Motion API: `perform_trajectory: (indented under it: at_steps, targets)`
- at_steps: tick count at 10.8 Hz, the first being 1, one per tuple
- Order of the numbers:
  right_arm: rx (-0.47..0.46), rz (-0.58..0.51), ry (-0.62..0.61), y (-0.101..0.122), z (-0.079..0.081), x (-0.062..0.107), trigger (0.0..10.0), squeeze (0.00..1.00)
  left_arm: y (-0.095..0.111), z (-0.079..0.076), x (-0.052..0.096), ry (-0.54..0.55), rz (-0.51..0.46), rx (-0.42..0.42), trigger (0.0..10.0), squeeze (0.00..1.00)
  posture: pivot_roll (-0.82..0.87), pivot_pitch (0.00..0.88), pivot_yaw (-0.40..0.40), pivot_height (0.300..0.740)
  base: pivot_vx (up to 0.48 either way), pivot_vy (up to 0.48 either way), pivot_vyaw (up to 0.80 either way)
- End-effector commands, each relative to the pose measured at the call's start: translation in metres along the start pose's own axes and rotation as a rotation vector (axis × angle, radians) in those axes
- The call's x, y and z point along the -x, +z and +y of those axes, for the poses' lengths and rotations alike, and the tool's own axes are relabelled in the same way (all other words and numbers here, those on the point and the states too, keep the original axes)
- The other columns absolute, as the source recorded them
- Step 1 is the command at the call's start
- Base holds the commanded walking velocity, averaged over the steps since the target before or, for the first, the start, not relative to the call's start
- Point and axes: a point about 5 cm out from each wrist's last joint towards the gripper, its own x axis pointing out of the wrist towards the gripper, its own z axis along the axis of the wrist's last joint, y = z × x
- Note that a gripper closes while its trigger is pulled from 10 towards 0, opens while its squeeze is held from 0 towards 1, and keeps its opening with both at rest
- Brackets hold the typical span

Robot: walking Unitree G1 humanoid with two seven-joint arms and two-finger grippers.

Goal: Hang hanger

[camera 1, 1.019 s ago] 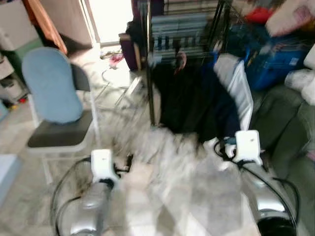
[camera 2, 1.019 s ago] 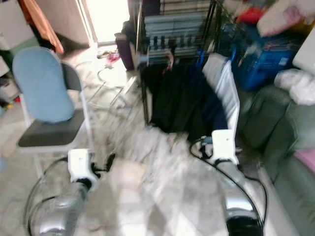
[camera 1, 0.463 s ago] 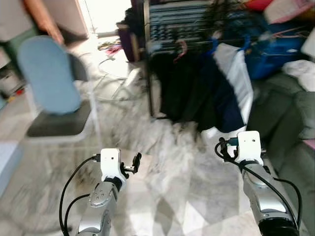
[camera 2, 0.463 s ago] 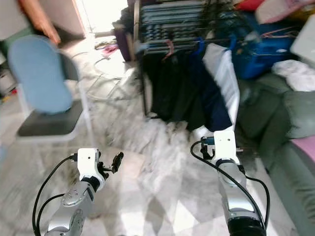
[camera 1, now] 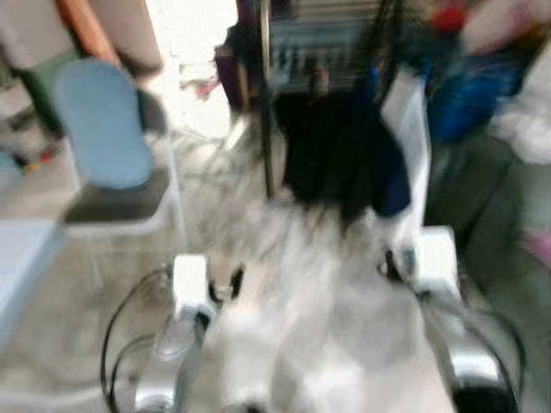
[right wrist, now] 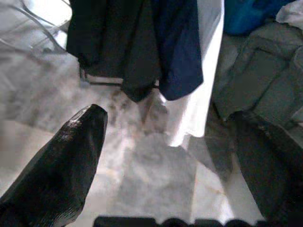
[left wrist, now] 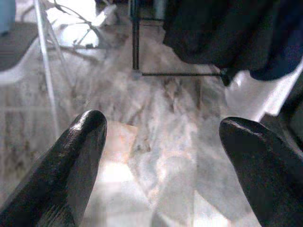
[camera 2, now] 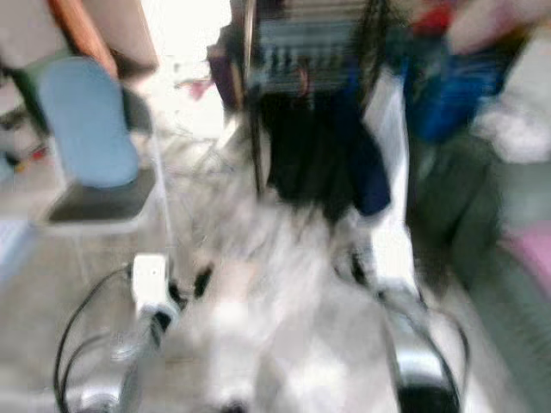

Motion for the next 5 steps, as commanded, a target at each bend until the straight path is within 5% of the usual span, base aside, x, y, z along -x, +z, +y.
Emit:
perform_trajectory:
  at_steps: [1, 3, 5]
  targets:
    - [-0.004, -0.004, -0.002, 0.001, 0.0, 0.0, 10.0, 0.0, 0.008, 0.002, -0.003, 0.003, -0.021, -0.02, 10.0, 0.0, -0.11, 0.0, 0.098, 0.74, -0.259, 0.0, 0.0]
    - [-0.012, -0.005, 0.009, 0.0, 0.003, -0.002, 10.0, 0.0, 0.008, 0.004, -0.003, 0.021, -0.023, -0.021, 10.0, 0.0, -0.1, 0.0, 0.1, 0.74, 0.0, 0.0, 0.0]
    - [-0.045, 0.006, 0.026, -0.004, 0.011, -0.007, 10.0, 0.0, 0.019, 0.038, -0.003, 0.255, -0.103, -0.056, 10.0, 0.0, -0.09, 0.0, 0.103, 0.74, 0.0, 0.0, 0.0]
